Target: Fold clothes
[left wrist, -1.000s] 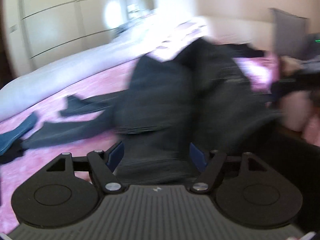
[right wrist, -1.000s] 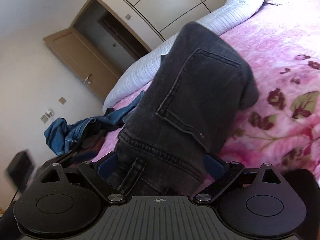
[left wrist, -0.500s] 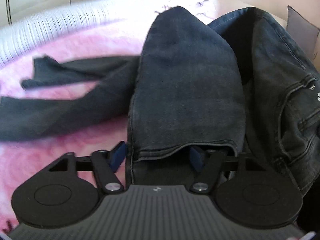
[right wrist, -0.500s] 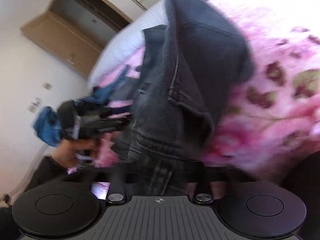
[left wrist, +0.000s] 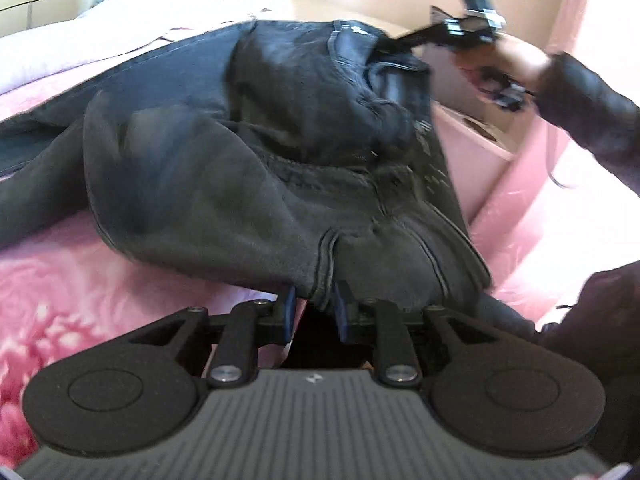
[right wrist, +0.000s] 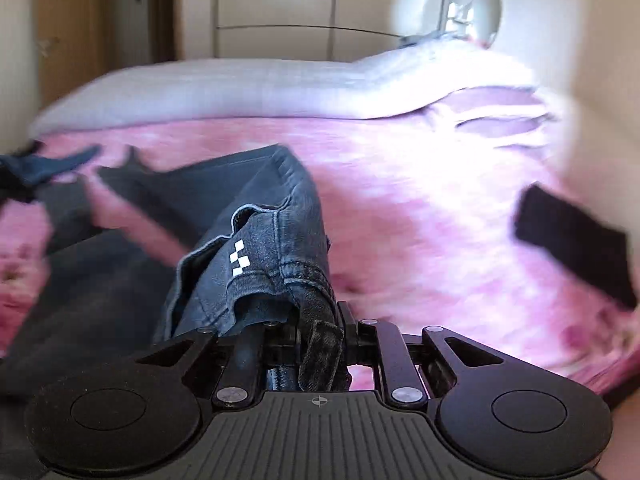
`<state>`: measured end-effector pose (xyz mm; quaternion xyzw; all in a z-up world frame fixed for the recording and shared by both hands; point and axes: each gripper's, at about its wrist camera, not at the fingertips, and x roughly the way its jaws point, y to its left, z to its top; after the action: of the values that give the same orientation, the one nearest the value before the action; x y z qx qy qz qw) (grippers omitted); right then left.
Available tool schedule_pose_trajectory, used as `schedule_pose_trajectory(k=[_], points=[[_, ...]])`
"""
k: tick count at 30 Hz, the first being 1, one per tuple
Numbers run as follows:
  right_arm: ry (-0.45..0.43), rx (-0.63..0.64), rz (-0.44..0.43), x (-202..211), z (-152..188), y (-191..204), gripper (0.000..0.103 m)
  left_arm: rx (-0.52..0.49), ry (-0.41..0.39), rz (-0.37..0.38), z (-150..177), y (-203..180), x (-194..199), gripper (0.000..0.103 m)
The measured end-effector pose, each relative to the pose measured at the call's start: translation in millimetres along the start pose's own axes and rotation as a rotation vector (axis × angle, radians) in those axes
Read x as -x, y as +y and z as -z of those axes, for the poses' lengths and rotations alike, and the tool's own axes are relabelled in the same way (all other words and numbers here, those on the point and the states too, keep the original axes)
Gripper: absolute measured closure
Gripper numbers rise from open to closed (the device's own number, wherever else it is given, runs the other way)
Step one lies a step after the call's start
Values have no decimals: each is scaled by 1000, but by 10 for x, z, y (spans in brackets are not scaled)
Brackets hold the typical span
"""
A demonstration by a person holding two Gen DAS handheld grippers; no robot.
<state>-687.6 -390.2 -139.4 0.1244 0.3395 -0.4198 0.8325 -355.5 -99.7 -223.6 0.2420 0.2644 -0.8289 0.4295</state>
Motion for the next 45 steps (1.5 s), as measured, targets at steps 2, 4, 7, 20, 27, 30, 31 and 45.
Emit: schedule_pose_trajectory(k=[2, 4, 7, 20, 27, 30, 31, 45], points=[[-2, 33, 59, -102, -89, -175, 89, -33, 3, -74, -50, 97, 39, 75], [-4, 82, 116, -247, -170, -285, 89, -56, 2, -172, -94, 284, 127, 72], [-5, 147, 177, -571, -290, -333, 89, -186, 39, -451, -119, 612, 147, 51], [65, 266, 335, -1828, -912, -793, 89, -263, 49, -678, -501, 1895, -190, 37], [146, 145, 325, -2397, -798, -1098, 89, -504, 153, -821, -812, 2829, -671, 37], [131, 118, 326, -2436, -673, -1134, 89, -744, 304, -842, -736, 3162, -1045, 39], [126, 119, 330, -2436, -645, -1133, 89, -819, 357, -840, -689, 3262, -1155, 43], [71, 151, 314, -2568, -797, -1023, 88, -1104, 377, -1194, -362, 3727, -857, 97]])
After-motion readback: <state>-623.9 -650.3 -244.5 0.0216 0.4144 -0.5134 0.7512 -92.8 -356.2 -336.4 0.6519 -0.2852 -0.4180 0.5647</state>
